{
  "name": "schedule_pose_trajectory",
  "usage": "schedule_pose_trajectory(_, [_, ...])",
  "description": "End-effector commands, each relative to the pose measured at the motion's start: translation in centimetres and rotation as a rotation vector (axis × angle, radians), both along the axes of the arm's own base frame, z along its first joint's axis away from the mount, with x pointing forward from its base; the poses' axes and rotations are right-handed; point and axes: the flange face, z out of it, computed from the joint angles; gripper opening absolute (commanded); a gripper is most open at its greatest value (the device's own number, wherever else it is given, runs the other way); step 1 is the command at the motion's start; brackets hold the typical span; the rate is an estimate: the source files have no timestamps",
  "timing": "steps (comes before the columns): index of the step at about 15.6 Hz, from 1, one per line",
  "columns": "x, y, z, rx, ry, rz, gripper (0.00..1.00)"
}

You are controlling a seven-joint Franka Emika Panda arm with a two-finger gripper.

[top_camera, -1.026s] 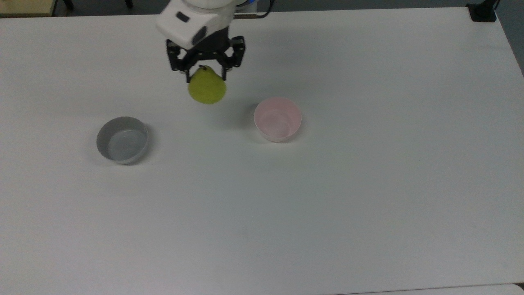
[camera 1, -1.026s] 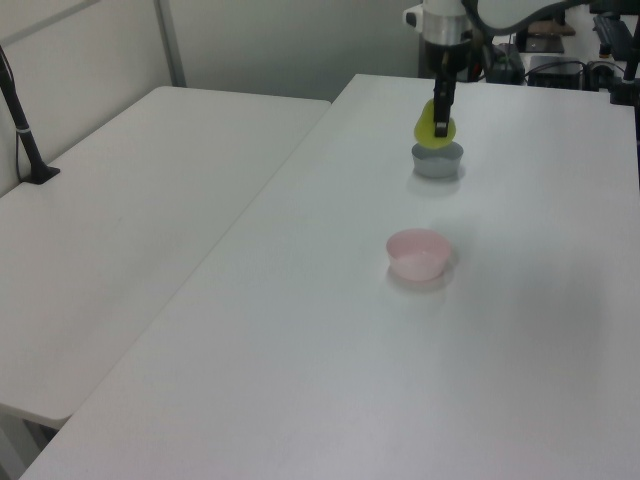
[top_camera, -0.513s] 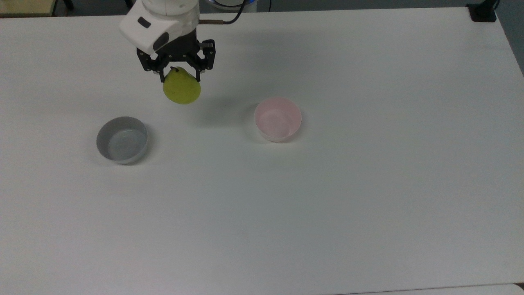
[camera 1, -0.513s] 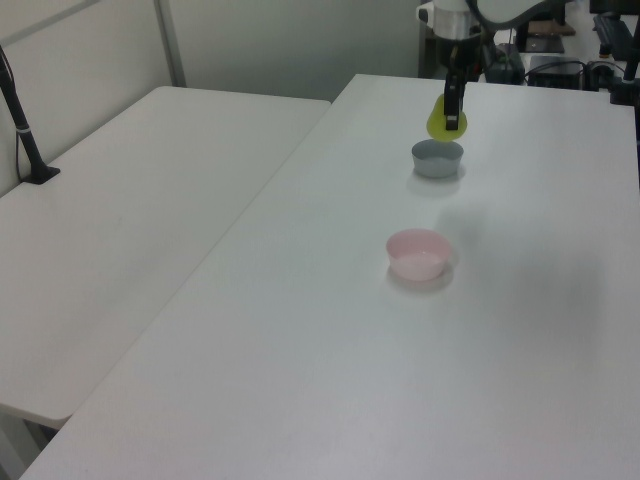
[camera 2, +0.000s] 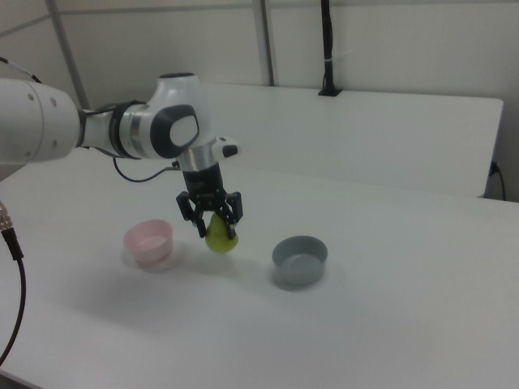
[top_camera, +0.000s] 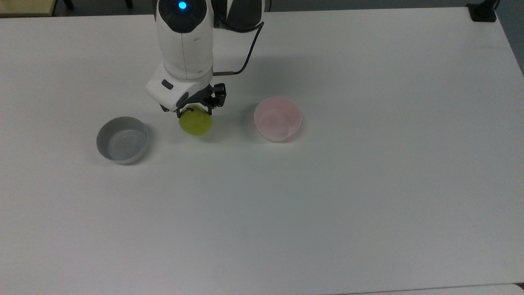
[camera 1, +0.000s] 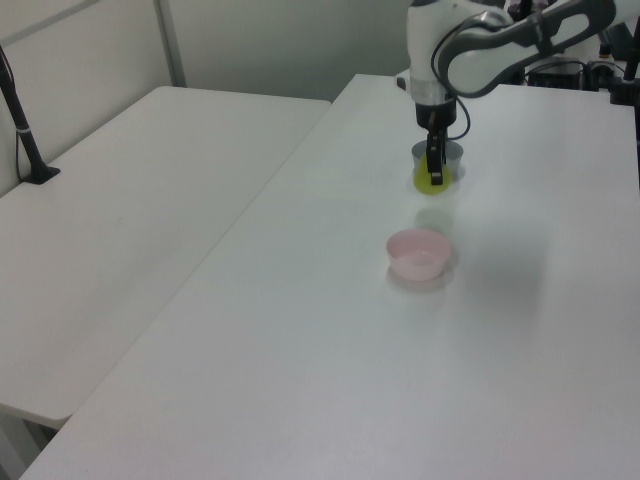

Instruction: Pick up a pear from the bowl

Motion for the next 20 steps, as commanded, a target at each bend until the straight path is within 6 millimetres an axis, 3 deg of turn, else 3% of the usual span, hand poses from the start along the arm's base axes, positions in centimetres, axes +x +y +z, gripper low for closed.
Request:
schedule_pose_trajectory(1, [0.3, 0.6, -2.5, 0.016, -0.007, 0.023, 0.47])
schedule_pose_trajectory(5, [0.3, 0.7, -3.1, 0.015, -0.003, 0.026, 0.5])
schedule_pose_trajectory(6, [0.3, 0.6, -3.3, 0.014, 0.0, 0.025, 0.56])
schedule_pose_trajectory(9, [0.2, 0.6, -3.8, 0.014, 0.009, 0.02, 0.99])
schedule_pose_trajectory(11, [0.2, 0.6, -3.1, 0.013, 0.008, 0.02, 1.0])
schedule_pose_trajectory(14, [-0.5, 0.1, 2.7, 0.013, -0.053, -0.02, 1.0])
schedule_pose_trajectory(17, [-2.9, -0.1, 10.2, 0.013, -0.107, -0.111, 1.0])
schedule_pose_trajectory(20, [-5.4, -0.2, 14.6, 0.043, -0.106, -0.161, 1.0])
